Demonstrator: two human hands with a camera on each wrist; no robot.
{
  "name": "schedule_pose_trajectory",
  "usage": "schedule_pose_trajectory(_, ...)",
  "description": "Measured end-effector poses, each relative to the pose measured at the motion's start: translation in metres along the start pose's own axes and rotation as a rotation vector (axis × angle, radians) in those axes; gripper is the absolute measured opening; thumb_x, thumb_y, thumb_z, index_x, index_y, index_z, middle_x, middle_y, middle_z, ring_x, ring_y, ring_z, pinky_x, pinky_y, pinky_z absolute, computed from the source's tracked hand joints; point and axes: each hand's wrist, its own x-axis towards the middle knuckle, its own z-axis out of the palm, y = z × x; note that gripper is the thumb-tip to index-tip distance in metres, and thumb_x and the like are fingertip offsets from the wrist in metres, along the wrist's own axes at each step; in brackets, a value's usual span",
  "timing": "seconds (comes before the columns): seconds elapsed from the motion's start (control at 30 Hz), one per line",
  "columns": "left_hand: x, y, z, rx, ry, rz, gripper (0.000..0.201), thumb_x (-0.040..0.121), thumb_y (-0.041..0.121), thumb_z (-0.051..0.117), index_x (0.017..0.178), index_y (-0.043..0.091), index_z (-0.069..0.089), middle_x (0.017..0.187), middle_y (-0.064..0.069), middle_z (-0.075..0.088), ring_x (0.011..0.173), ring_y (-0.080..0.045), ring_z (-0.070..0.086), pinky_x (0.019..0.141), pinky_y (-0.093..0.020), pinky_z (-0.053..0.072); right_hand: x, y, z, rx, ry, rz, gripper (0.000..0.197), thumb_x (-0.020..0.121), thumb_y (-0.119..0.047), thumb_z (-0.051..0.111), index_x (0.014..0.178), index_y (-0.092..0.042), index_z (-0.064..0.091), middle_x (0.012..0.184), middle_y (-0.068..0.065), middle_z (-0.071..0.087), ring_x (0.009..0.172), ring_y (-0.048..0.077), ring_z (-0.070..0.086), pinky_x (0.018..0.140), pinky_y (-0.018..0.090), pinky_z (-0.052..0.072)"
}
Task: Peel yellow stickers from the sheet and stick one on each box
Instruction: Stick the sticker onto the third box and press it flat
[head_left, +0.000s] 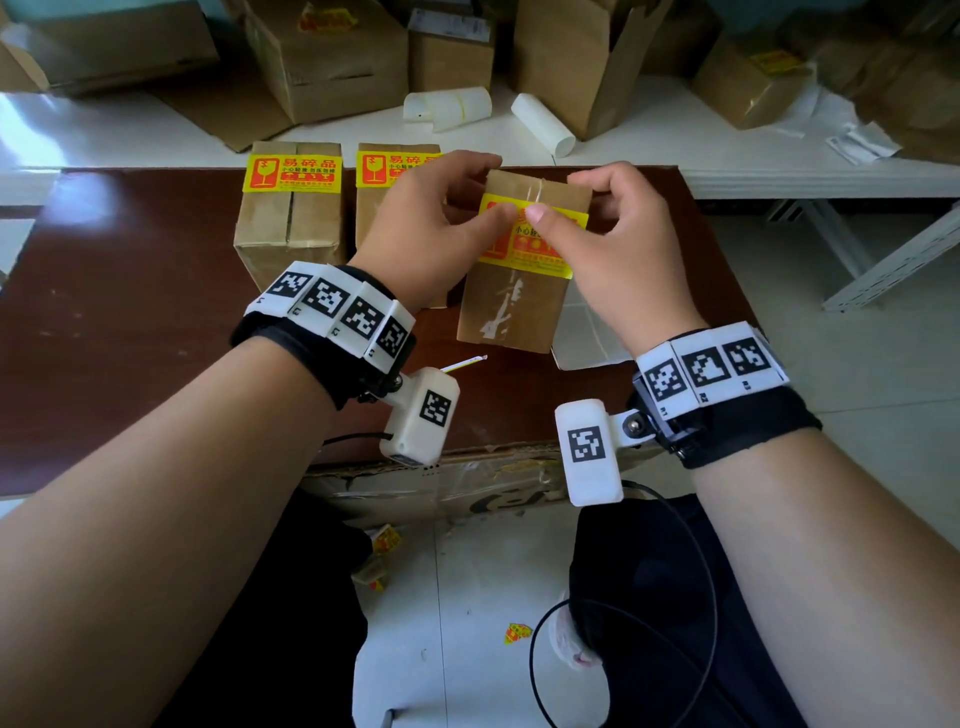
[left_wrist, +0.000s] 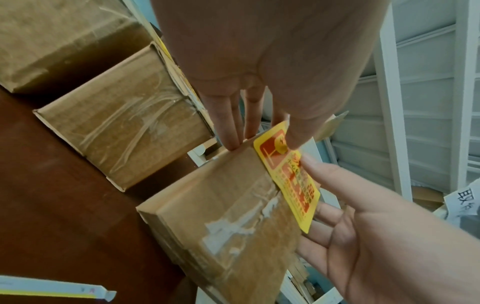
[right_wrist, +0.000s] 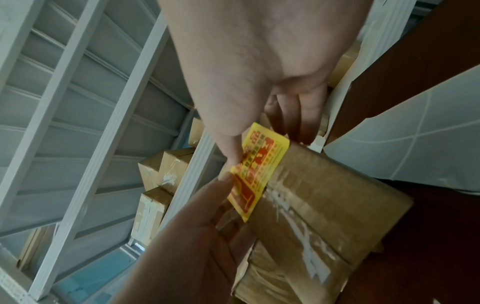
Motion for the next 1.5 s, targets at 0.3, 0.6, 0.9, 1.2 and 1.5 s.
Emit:
schedule_pose_trajectory(0.3,0.002,-0.003,0.000,0.040,0.034,-0.023,0.043,0.102,0.031,0.068,0.144,0.023,0.064,0.104,0.013,0.066,0.091,-0.016,0.074,0.085,-0.031,0.064,-0.003,-0.004,0.002,-0.093,-0.072,-0.019,0.073,0.080,-0.043,0.097,0.140,-0.028,0.058,0.121,-0.010,0.070,0.107,0.007,0.071,0.094,0.039,0.064)
schedule_pose_trajectory(0.6,-0.007,0.003,0.008,0.153,0.146,-0.020,0.060,0.087,0.054,0.081,0.133,0.020,0.062,0.097,0.019,0.060,0.093,-0.010,0.070,0.082,-0.036,0.063,-0.002,-0.002,0.002,-0.010,-0.197,-0.035,0.066,0.089,-0.028,0.083,0.149,-0.033,0.055,0.125,-0.011,0.070,0.110,0.009,0.074,0.096,0.040,0.066)
schedule_pose_trajectory(0.9,-0.004,0.002,0.002,0.109,0.019,-0.034,0.079,0.079,0.042,0.094,0.145,0.022,0.055,0.108,0.020,0.059,0.094,-0.002,0.070,0.082,-0.020,0.062,0.001,-0.004,0.001,0.016,-0.107,-0.007,0.042,0.097,-0.046,0.068,0.137,-0.036,0.067,0.125,-0.014,0.071,0.119,0.010,0.069,0.103,0.046,0.062)
schedule_pose_trajectory(1.2,-0.003,0.000,-0.008,0.043,-0.151,0.016,0.091,0.078,0.012,0.095,0.156,0.015,0.048,0.110,0.023,0.055,0.084,0.028,0.060,0.072,-0.003,0.052,-0.003,-0.004,0.003,-0.038,0.012,-0.023,0.044,0.086,-0.060,0.081,0.118,-0.033,0.068,0.110,-0.010,0.076,0.106,0.011,0.074,0.091,0.050,0.064)
schedule_pose_trajectory(1.5,0.001,-0.010,-0.018,0.044,-0.209,0.018,0.088,0.089,0.009,0.085,0.163,0.022,0.040,0.134,0.003,0.063,0.104,-0.003,0.073,0.096,-0.021,0.060,0.002,0.004,-0.003,-0.042,-0.121,-0.018,0.071,0.077,-0.039,0.096,0.140,-0.039,0.064,0.129,-0.013,0.073,0.124,0.013,0.070,0.105,0.045,0.061)
